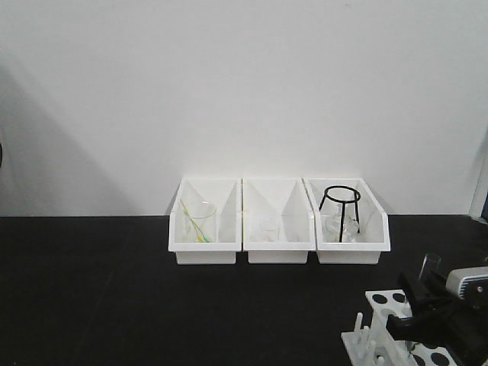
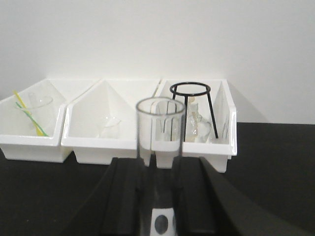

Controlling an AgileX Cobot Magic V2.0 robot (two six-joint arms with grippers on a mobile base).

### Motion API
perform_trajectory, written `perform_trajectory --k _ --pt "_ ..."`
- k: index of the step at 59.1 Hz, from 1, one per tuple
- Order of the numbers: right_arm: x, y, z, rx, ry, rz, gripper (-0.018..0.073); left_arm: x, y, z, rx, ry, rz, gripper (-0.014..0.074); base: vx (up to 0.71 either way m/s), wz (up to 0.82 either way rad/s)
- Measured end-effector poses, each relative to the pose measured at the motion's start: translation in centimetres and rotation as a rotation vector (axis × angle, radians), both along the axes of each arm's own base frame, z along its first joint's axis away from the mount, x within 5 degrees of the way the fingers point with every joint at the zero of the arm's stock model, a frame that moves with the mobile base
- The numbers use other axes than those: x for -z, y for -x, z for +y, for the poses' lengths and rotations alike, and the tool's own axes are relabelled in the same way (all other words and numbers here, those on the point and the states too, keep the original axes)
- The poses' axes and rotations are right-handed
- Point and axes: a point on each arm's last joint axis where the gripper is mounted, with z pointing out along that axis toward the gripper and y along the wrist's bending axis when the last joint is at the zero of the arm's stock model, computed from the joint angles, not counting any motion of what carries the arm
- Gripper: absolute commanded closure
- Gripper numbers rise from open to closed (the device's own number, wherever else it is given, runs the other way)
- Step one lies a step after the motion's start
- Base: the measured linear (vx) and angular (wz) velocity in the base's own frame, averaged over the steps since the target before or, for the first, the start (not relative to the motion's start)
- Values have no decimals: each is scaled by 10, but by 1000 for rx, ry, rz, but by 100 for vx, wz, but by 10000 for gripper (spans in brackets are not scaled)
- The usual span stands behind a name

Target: Flip and reinsert test tube from rack

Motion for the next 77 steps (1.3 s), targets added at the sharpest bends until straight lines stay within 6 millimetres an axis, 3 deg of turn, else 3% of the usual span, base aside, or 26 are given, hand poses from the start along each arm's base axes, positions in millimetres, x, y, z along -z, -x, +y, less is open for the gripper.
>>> perform_trajectory --k 23,31,45,62,77 --pt "-74 5 0 -16 103 -21 498 0 0 0 0 0 0 603 0 0" --pt "-90 3 1 -27 150 -41 498 0 0 0 0 0 0 603 0 0" --pt "-87 4 7 -124 386 -22 498 0 0 0 0 0 0 603 0 0" --pt "-73 7 7 -229 827 43 496 0 0 0 0 0 0 603 0 0" --pt "-82 4 6 -293 1168 -13 496 0 0 0 0 0 0 603 0 0"
